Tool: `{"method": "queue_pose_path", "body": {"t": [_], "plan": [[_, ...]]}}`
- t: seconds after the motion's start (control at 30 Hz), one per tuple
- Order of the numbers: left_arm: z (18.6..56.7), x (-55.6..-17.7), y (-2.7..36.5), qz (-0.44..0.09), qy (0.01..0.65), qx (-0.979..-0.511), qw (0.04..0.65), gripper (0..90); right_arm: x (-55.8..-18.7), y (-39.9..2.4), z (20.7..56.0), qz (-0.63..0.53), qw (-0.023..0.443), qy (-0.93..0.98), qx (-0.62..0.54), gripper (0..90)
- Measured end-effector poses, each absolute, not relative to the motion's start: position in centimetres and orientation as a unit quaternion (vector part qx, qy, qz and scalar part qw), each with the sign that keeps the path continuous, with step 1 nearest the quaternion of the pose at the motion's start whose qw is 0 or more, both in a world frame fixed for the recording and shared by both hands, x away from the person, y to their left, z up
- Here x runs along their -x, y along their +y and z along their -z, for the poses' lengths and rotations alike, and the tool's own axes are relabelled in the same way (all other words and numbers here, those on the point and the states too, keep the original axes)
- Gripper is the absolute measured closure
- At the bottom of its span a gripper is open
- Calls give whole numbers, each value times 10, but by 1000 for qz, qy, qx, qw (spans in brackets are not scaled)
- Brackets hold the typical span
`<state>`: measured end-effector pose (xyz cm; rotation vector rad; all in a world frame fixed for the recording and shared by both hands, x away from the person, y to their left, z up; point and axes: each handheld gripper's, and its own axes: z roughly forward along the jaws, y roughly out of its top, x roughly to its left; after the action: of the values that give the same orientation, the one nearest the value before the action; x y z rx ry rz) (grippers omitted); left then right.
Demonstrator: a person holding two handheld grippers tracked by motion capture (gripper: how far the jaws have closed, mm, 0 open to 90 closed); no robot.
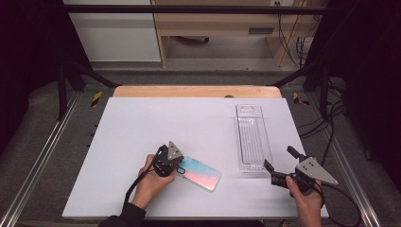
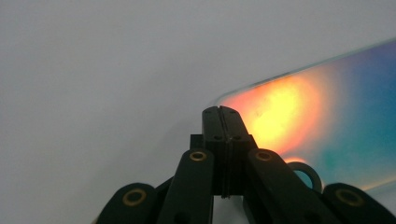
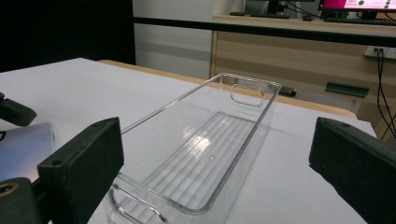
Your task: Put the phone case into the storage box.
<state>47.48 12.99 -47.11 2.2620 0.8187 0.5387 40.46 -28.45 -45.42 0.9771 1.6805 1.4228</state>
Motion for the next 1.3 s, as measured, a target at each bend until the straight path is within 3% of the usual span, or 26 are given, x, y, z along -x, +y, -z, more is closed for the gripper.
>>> {"method": "queue_pose_path", "body": {"t": [0.67, 0.83, 1.07, 1.17, 1.3], "plan": [[473, -471, 129, -189, 306, -865, 350, 900, -405, -285, 453, -552, 361, 649, -380, 33], [472, -469, 127, -208, 305, -863, 346, 900, -403, -283, 452, -552, 359, 651, -378, 32], [458, -460, 144, -253, 321, -825, 391, 900, -397, -264, 431, -547, 355, 668, -359, 28], [455, -453, 155, -287, 328, -798, 416, 767, -395, -246, 420, -541, 350, 685, -341, 30], [453, -445, 168, -325, 346, -763, 438, 514, -392, -226, 411, -534, 346, 697, -331, 29]]}}
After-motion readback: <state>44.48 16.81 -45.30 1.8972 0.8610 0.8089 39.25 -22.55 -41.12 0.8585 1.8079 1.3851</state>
